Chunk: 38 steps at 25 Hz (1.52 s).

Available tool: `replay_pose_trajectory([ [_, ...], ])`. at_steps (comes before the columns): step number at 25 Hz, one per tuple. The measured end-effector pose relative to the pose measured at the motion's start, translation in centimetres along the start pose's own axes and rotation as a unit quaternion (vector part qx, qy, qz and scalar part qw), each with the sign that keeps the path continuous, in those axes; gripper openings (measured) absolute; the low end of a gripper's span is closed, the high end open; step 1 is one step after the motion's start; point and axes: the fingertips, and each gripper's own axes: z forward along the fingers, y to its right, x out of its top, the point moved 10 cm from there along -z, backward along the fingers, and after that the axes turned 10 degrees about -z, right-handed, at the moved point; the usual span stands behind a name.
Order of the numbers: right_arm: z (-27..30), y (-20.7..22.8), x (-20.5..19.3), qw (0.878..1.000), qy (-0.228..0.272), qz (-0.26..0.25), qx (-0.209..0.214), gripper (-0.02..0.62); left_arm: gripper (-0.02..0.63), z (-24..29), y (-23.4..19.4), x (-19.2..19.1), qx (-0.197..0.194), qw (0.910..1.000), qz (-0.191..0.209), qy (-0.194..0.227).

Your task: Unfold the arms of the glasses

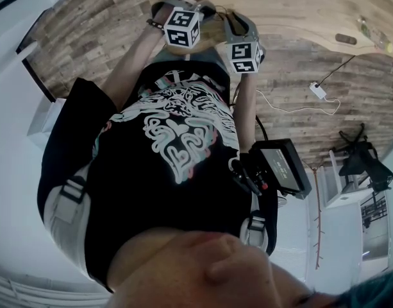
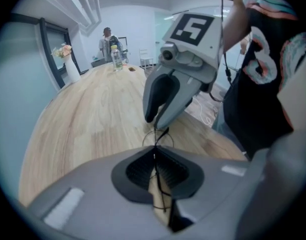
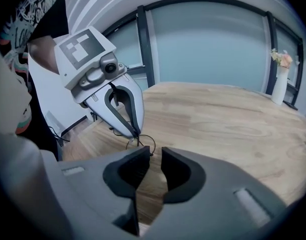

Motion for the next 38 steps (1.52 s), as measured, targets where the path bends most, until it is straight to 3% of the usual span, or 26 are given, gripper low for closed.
replay_pose_trajectory([
  [7, 0.3, 0.0, -0.3, 1.000, -0.002, 0.001, 0.015, 0.074, 0.002, 0.0, 0.3, 0.3, -0.020, 0.9995, 0.026, 0.004],
  [14, 0.6, -0.1, -0.3, 1.000, -0.015, -0.007, 0.008, 0.072, 0.002, -0.7, 0.0, -0.1, -0.024, 0.9991, -0.001, 0.033],
  [22, 1.0, 0.3, -0.8, 1.000, -0.016, -0.002, 0.003, 0.072, 0.002, -1.8, 0.3, -0.4, -0.001, 0.9969, 0.009, 0.078],
  [29, 1.4, 0.6, -1.3, 1.000, -0.019, -0.003, -0.009, 0.072, 0.002, -3.4, 0.1, -1.7, 0.029, 0.9899, -0.048, 0.130],
  [38, 1.7, 1.3, -2.0, 1.000, -0.016, -0.003, -0.023, 0.072, 0.002, -5.9, 0.2, -2.2, 0.079, 0.9785, -0.102, 0.161],
])
